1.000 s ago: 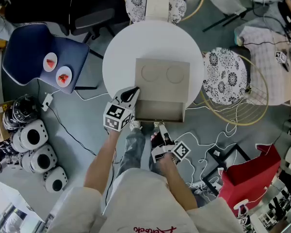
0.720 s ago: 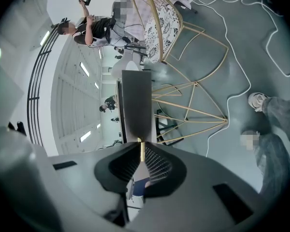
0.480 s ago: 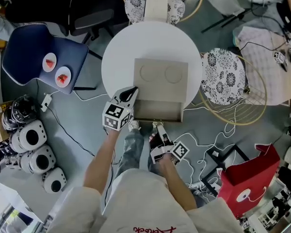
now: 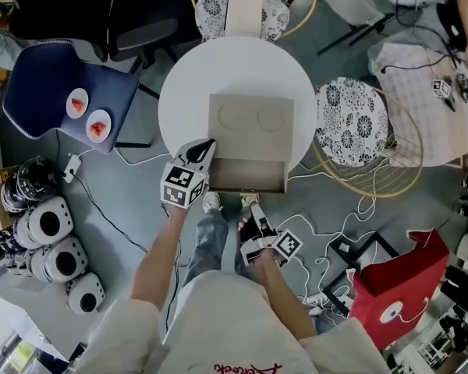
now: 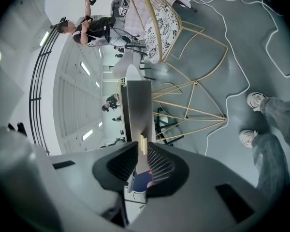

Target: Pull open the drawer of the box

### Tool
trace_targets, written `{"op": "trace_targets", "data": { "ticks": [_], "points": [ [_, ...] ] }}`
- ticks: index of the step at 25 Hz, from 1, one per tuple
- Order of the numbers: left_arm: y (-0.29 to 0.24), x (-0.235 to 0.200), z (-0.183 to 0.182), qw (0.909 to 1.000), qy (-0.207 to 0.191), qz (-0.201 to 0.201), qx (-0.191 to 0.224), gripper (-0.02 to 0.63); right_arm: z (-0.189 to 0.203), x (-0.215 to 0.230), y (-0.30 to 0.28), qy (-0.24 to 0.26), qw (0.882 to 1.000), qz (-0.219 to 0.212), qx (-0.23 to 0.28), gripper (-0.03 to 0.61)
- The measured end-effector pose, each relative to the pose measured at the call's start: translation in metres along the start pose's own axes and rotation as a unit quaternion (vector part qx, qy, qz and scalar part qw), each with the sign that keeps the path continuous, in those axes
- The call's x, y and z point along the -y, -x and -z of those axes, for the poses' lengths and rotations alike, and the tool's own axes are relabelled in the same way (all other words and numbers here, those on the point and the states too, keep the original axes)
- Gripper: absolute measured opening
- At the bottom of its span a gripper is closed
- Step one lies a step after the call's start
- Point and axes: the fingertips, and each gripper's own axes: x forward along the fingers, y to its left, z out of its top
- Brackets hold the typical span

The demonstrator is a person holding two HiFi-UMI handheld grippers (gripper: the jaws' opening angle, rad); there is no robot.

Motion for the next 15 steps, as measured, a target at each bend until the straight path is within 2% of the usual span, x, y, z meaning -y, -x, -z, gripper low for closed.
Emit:
{"op": "trace_targets", "data": {
  "ticks": [3, 11, 15],
  "points": [
    [0.004, 0.009, -0.004, 1.0000, -0.003, 0.000, 0.005, 0.011, -0.001, -0.002, 0.003, 0.016, 1.000, 0.003, -0.001, 0.020],
    [0.018, 0.037, -0.018, 0.9998, -0.008, 0.001, 0.018, 0.011, -0.014, -0.031, 0.007, 0.033, 0.999, -0.031, 0.004, 0.015],
    [0.029, 0.050, -0.038, 0.9994, -0.009, -0.002, 0.032, 0.012, -0.029, -0.063, -0.001, 0.079, 0.996, -0.048, -0.001, 0.016]
  ]
}}
